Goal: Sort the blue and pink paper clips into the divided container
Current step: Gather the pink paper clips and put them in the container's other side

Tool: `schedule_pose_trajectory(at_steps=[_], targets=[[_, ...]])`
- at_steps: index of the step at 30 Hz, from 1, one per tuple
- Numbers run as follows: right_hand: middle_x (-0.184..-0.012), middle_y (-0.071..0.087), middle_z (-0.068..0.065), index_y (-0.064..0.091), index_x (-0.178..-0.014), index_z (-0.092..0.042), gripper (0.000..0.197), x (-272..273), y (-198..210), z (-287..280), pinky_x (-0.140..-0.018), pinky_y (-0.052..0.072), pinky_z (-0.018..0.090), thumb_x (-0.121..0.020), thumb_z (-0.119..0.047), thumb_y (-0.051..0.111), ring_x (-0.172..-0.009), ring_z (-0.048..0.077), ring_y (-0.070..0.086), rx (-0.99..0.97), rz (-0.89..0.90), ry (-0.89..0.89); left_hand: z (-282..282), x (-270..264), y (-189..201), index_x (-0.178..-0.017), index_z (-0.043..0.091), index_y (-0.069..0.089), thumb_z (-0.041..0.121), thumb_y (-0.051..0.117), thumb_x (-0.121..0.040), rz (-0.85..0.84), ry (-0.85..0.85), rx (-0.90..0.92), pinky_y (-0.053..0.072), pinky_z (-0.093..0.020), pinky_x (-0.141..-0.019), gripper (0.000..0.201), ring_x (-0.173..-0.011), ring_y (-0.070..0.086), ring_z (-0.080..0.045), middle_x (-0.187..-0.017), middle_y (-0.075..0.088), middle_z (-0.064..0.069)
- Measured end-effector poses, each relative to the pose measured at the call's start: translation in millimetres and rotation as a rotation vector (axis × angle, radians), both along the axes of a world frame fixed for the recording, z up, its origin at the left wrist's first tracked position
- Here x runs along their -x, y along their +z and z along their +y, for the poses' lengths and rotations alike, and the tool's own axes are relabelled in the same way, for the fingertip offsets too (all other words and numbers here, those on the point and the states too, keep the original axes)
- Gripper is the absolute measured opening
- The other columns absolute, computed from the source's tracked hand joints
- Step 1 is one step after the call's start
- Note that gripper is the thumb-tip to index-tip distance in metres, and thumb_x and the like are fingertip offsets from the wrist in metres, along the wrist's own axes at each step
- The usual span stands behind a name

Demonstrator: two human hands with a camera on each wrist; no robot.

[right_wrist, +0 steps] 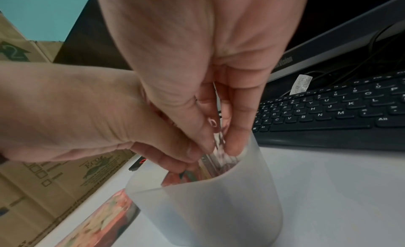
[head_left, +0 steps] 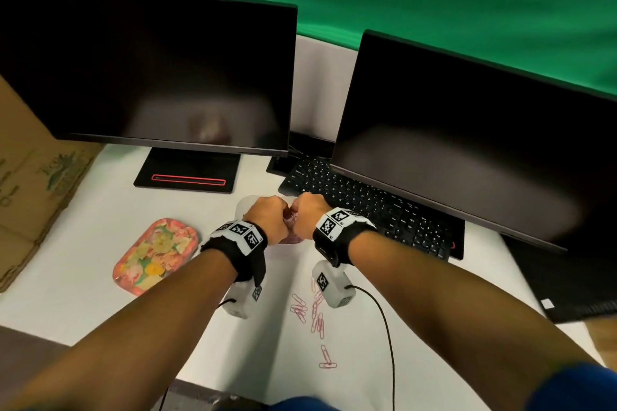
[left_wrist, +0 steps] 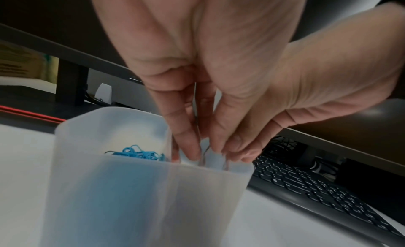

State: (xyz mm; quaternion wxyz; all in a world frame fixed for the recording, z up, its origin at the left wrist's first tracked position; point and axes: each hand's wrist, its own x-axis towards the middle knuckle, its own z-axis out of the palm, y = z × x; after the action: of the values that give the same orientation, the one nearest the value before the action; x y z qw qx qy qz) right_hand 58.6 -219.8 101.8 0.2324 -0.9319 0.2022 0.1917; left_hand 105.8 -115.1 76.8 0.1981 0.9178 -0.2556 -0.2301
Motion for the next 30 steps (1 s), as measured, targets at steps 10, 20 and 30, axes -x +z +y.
schedule_pose_trajectory(at_steps=[10,20,30], targets=[[-0.113,0.069,0.001,0.069,-0.112,-0.022,0.036,42.2,-10.6,-26.6,-0.096,0.048,0.024,-0.086,-0.005,0.051,-0.102,0.016,0.064,-0.247,-0.263,-0.155,19.6,13.7,2.4,-0.077,0.022,0.071,0.009,0.059,-0.075,-0.033,-0.001,0.144,0.052,-0.026,-0.081,0.018,-0.083,0.062,-0.017,-0.084,0.068,0.004],[-0.161,-0.007,0.001,0.003,-0.153,-0.016,0.077,155.7,-90.5,-6.8,-0.122,0.003,0.033,-0.087,0.002,0.037,-0.149,0.017,-0.006,0.016,0.077,0.458,54.3,91.1,-58.8,-0.13,0.02,0.048,0.022,0.062,-0.081,0.063,-0.37,-0.22,0.047,-0.034,-0.095,0.051,-0.111,0.057,-0.022,-0.126,0.049,-0.002],[-0.158,0.022,-0.004,0.024,-0.151,-0.022,0.06,208.3,-93.1,-18.2,-0.115,0.012,0.015,-0.095,-0.009,0.042,-0.144,0.015,0.024,-0.159,-0.033,0.277,37.6,122.7,-79.1,-0.112,0.018,0.064,0.007,0.05,-0.086,0.092,-0.506,-0.093,0.041,-0.024,-0.086,0.031,-0.107,0.056,-0.023,-0.114,0.057,-0.003]])
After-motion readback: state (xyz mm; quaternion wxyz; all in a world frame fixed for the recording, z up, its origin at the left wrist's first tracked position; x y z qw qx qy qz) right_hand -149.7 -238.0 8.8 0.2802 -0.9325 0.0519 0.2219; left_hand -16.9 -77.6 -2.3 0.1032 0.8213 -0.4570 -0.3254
